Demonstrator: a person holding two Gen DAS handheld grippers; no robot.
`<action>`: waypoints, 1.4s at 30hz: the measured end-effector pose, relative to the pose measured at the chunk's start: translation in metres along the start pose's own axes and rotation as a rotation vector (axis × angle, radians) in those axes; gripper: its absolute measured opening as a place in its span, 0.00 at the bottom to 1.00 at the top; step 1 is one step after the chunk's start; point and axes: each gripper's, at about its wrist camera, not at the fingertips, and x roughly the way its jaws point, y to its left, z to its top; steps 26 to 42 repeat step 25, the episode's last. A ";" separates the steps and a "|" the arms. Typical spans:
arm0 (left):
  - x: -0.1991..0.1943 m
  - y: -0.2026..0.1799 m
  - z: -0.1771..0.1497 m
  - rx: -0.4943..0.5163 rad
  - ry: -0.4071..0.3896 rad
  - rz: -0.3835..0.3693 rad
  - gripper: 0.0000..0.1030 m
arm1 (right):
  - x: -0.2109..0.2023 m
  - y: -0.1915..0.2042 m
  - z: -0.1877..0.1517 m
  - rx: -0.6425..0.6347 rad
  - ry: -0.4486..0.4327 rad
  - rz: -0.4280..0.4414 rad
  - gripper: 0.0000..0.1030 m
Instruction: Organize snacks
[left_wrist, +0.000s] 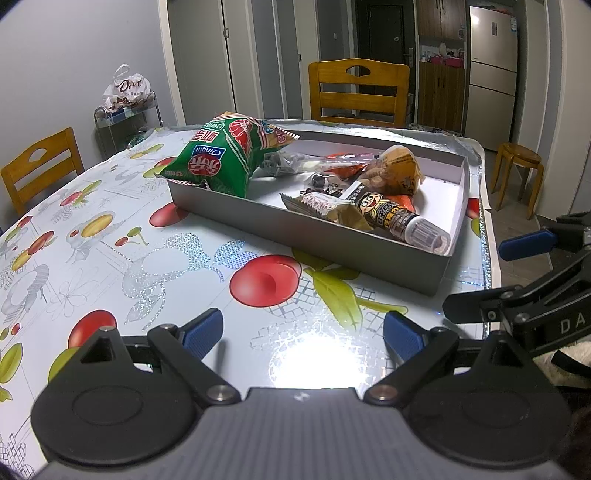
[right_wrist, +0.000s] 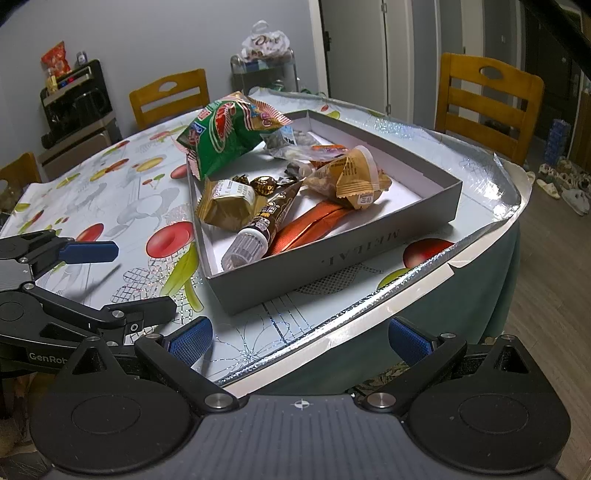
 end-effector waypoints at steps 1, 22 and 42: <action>0.000 0.000 0.000 0.000 0.000 0.000 0.92 | 0.000 0.000 0.000 0.000 0.000 0.000 1.00; 0.001 0.002 -0.001 -0.007 0.001 -0.015 0.92 | 0.000 0.000 -0.001 0.004 0.000 0.007 1.00; 0.001 0.003 -0.002 -0.011 0.004 -0.016 0.92 | 0.000 0.000 -0.001 0.004 0.001 0.004 1.00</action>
